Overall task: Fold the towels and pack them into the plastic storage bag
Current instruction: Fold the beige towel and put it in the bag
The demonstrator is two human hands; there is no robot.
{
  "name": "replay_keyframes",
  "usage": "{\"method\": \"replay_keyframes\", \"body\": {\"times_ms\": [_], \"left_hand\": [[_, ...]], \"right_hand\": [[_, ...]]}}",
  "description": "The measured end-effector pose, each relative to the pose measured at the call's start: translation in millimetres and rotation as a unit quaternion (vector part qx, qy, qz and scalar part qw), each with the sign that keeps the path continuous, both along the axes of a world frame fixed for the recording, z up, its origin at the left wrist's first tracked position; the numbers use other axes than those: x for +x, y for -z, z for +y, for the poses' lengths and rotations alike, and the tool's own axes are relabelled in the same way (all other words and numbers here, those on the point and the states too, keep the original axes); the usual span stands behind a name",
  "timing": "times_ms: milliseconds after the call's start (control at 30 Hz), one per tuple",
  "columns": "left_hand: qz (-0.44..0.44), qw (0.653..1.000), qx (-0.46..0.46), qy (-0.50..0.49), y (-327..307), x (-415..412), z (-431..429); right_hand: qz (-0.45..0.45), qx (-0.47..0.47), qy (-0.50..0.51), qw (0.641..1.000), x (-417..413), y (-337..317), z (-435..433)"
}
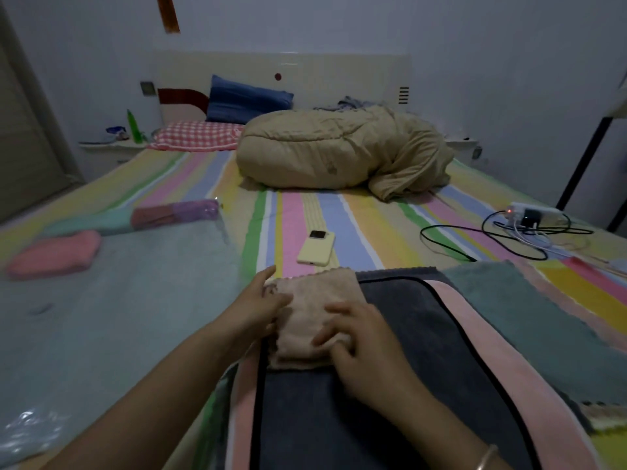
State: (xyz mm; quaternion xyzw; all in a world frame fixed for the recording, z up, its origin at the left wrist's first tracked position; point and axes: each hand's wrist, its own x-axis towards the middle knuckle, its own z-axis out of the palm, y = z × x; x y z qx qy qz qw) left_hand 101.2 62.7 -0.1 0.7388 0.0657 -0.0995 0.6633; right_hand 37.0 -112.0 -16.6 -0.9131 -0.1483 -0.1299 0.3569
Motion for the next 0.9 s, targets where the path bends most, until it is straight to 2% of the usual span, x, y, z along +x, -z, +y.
{"method": "replay_keyframes", "body": {"times_ms": [100, 200, 300, 400, 433, 500, 567, 667, 733, 767, 833, 900], "left_hand": [[-0.123, 0.981, 0.149, 0.028, 5, 1, 0], [-0.201, 0.931, 0.304, 0.033, 3, 2, 1], [-0.201, 0.916, 0.344, 0.042, 3, 2, 1], [-0.206, 0.91, 0.357, 0.039, 8, 0, 3], [-0.215, 0.904, 0.368, 0.039, 9, -1, 3], [-0.238, 0.883, 0.401, 0.05, 9, -4, 2], [-0.257, 0.871, 0.412, 0.071, 9, -10, -3], [-0.281, 0.874, 0.384, 0.102, 15, -20, -17], [-0.294, 0.875, 0.371, 0.103, 21, -26, -24], [-0.298, 0.879, 0.36, 0.093, 23, -28, -24], [-0.307, 0.891, 0.33, 0.06, 25, -32, -20], [-0.33, 0.891, 0.309, 0.02, 26, -35, -9]], "right_hand": [[0.016, 0.075, 0.109, 0.991, 10, 4, -16], [0.118, 0.106, 0.154, 0.975, 18, 8, -27], [0.176, 0.137, 0.158, 0.962, 26, 4, -27], [0.29, 0.268, 0.131, 0.909, 31, -6, -21], [0.313, 0.281, 0.124, 0.899, 32, -10, -21], [0.322, 0.266, 0.116, 0.901, 35, -13, -24], [0.301, 0.239, 0.107, 0.917, 36, -20, -32], [0.259, 0.156, 0.082, 0.95, 39, -27, -48], [0.255, 0.087, 0.091, 0.959, 38, -27, -53], [0.252, 0.04, 0.097, 0.962, 37, -26, -53], [0.209, -0.119, 0.105, 0.965, 33, -22, -46], [0.092, -0.269, 0.124, 0.951, 21, -21, -27]]}}
